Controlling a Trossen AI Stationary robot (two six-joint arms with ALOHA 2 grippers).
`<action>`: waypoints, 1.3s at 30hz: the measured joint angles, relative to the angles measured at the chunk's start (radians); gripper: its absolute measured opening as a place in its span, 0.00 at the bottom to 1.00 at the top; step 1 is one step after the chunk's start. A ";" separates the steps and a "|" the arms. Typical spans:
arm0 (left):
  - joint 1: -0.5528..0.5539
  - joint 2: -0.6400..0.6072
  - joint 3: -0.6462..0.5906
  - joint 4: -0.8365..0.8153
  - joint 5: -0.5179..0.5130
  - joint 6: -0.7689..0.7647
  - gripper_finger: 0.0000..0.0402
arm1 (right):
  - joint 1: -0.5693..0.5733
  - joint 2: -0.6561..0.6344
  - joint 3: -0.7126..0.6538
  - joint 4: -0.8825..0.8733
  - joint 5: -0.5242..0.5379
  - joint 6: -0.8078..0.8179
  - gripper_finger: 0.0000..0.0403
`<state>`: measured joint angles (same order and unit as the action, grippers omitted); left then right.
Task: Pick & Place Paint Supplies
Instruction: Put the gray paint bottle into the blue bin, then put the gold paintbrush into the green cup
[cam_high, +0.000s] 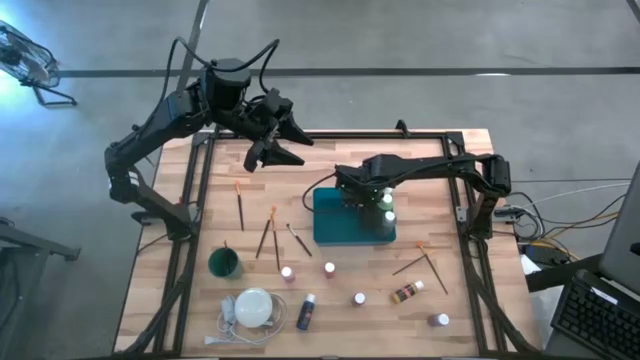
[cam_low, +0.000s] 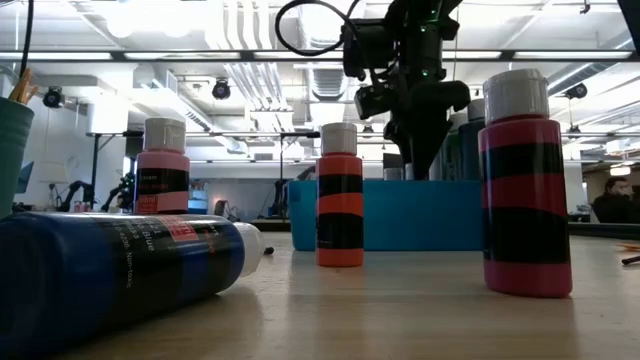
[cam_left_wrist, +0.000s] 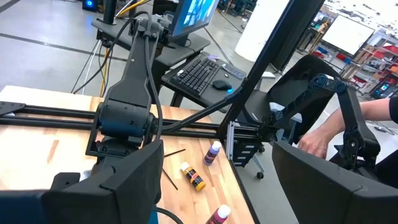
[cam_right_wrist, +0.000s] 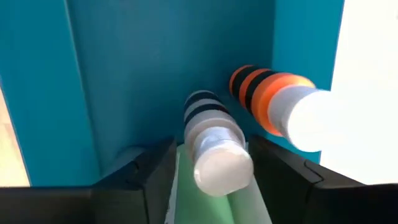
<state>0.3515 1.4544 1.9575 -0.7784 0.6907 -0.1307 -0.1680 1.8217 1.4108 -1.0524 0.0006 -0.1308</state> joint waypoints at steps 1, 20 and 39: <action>0.000 0.000 0.000 0.000 0.000 0.000 0.76 | 0.000 0.000 0.004 0.000 0.000 0.000 0.50; 0.000 0.000 0.000 0.000 0.000 0.001 0.76 | 0.005 -0.001 0.353 -0.282 0.002 0.006 0.51; 0.002 0.000 0.000 -0.001 0.000 0.014 0.76 | 0.206 -0.307 0.650 -0.519 -0.052 0.448 0.35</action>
<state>0.3538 1.4544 1.9575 -0.7795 0.6907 -0.1165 0.0380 1.5152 2.0612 -1.5714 -0.0514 0.3173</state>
